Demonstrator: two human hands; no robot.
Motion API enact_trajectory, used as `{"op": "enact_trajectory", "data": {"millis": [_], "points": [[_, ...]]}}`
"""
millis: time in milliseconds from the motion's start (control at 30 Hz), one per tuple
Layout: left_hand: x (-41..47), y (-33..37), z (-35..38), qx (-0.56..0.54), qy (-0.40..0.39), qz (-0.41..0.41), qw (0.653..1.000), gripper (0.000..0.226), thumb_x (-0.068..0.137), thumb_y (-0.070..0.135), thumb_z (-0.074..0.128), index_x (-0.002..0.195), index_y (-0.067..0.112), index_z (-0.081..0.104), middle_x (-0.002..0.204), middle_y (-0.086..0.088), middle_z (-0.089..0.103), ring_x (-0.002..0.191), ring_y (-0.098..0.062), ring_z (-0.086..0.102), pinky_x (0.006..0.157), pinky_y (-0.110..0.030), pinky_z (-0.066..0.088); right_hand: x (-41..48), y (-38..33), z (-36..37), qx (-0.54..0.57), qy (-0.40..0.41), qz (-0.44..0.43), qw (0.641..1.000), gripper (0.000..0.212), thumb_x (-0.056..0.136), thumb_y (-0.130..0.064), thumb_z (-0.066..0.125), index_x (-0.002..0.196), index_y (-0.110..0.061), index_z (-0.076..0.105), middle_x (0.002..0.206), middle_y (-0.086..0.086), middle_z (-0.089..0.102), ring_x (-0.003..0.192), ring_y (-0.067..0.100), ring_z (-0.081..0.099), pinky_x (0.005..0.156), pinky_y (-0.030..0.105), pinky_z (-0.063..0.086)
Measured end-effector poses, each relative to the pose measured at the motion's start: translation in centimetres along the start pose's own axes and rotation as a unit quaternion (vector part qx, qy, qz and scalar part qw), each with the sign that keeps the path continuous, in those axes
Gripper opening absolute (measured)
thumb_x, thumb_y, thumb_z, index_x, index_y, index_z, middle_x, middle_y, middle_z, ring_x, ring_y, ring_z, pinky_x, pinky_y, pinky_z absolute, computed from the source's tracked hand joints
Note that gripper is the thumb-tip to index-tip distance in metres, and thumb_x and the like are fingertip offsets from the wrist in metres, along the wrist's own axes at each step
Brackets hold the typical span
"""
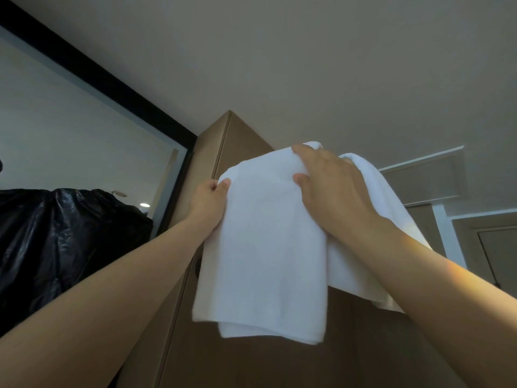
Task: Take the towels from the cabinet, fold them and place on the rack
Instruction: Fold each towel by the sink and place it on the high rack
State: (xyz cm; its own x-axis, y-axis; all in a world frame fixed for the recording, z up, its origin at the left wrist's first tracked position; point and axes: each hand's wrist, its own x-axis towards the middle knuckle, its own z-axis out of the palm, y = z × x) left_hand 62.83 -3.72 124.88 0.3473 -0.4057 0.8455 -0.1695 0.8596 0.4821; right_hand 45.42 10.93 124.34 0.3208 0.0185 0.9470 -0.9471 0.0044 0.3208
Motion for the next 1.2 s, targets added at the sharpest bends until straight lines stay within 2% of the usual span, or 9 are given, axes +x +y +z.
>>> {"op": "enact_trajectory", "data": {"millis": [200, 367, 467, 567, 767, 833, 933, 1067, 1200], "points": [[2.0, 0.3, 0.8, -0.021, 0.016, -0.015, 1.000, 0.038, 0.097, 0.038, 0.051, 0.064, 0.018, 0.048, 0.065, 0.001, 0.046, 0.063, -0.015, 0.042, 0.055, -0.026, 0.032, 3.3, -0.2, -0.4, -0.040, -0.006, 0.032, 0.999, 0.032, 0.098, -0.027, 0.050, 0.128, -0.017, 0.055, 0.126, 0.009, 0.060, 0.118, 0.031, 0.053, 0.097, 0.040, 0.032], [3.0, 0.1, 2.0, -0.004, -0.002, -0.015, 1.000, 0.032, 0.097, 0.038, 0.052, 0.091, 0.008, 0.063, 0.091, -0.006, 0.062, 0.087, -0.023, 0.055, 0.076, -0.029, 0.041, 4.6, 0.4, -0.8, -0.020, -0.082, 0.137, 0.987, 0.044, 0.096, -0.039, 0.044, 0.124, -0.008, 0.060, 0.133, 0.016, 0.052, 0.126, 0.035, 0.044, 0.101, 0.043, 0.035], [3.2, -0.4, 2.4, -0.015, 0.007, -0.008, 1.000, 0.035, 0.097, 0.039, 0.051, 0.100, 0.007, 0.065, 0.098, -0.008, 0.065, 0.094, -0.024, 0.058, 0.083, -0.032, 0.044, 4.6, 0.7, -0.7, -0.039, -0.133, 0.124, 0.983, 0.055, 0.095, -0.053, 0.041, 0.123, -0.009, 0.060, 0.133, 0.014, 0.056, 0.123, 0.032, 0.050, 0.098, 0.041, 0.035], [2.7, -1.0, 2.9, 0.008, 0.040, 0.024, 0.999, 0.034, 0.100, 0.041, 0.044, 0.091, 0.012, 0.061, 0.086, -0.003, 0.062, 0.082, -0.019, 0.056, 0.070, -0.030, 0.042, 4.6, 0.8, -1.1, -0.044, -0.171, 0.112, 0.978, 0.064, 0.079, -0.077, 0.052, 0.104, -0.018, 0.056, 0.119, 0.006, 0.062, 0.108, 0.029, 0.056, 0.081, 0.037, 0.038], [0.8, -1.5, 3.3, -0.001, 0.091, 0.029, 0.995, 0.035, 0.098, 0.046, 0.043, 0.109, 0.014, 0.052, 0.096, 0.003, 0.057, 0.082, -0.011, 0.051, 0.058, -0.020, 0.029, 5.1, 1.0, -1.6, -0.048, -0.219, 0.087, 0.971, 0.053, 0.079, -0.067, 0.064, 0.095, -0.020, 0.047, 0.096, 0.003, 0.050, 0.090, 0.026, 0.048, 0.074, 0.032, 0.037], [0.2, -2.1, 2.9, -0.002, 0.062, 0.017, 0.998, 0.041, 0.098, 0.048, 0.042, 0.111, 0.010, 0.052, 0.099, -0.001, 0.058, 0.081, -0.012, 0.052, 0.057, -0.019, 0.030, 4.9, 1.0, -1.6, -0.043, -0.218, 0.079, 0.972, 0.050, 0.081, -0.063, 0.064, 0.095, -0.018, 0.048, 0.099, 0.004, 0.054, 0.090, 0.027, 0.048, 0.078, 0.034, 0.039], [-1.2, -3.1, 2.3, -0.016, -0.016, -0.033, 0.999, 0.051, 0.096, 0.058, 0.036, 0.085, 0.012, 0.057, 0.081, -0.002, 0.060, 0.071, -0.014, 0.055, 0.056, -0.025, 0.036, 4.4, 1.0, -1.6, -0.051, -0.208, 0.073, 0.974, 0.051, 0.083, -0.060, 0.063, 0.109, -0.017, 0.056, 0.118, 0.005, 0.061, 0.106, 0.029, 0.054, 0.096, 0.042, 0.035], [-2.5, -3.5, 1.1, -0.090, -0.115, -0.204, 0.968, 0.065, 0.087, 0.074, 0.038, 0.099, 0.015, 0.065, 0.094, -0.004, 0.069, 0.090, -0.025, 0.065, 0.081, -0.036, 0.052, 3.8, 0.8, -1.6, -0.064, -0.186, 0.073, 0.978, 0.057, 0.084, -0.060, 0.059, 0.123, -0.020, 0.050, 0.130, 0.004, 0.058, 0.122, 0.027, 0.051, 0.101, 0.044, 0.029], [-3.1, -4.2, 0.3, -0.137, -0.147, -0.237, 0.951, 0.062, 0.088, 0.072, 0.040, 0.099, 0.017, 0.067, 0.091, -0.003, 0.072, 0.083, -0.023, 0.067, 0.068, -0.032, 0.051, 2.7, 0.1, -1.2, -0.067, -0.152, 0.086, 0.982, 0.058, 0.087, -0.057, 0.055, 0.128, -0.017, 0.046, 0.133, 0.009, 0.055, 0.128, 0.028, 0.046, 0.110, 0.046, 0.022]]}}
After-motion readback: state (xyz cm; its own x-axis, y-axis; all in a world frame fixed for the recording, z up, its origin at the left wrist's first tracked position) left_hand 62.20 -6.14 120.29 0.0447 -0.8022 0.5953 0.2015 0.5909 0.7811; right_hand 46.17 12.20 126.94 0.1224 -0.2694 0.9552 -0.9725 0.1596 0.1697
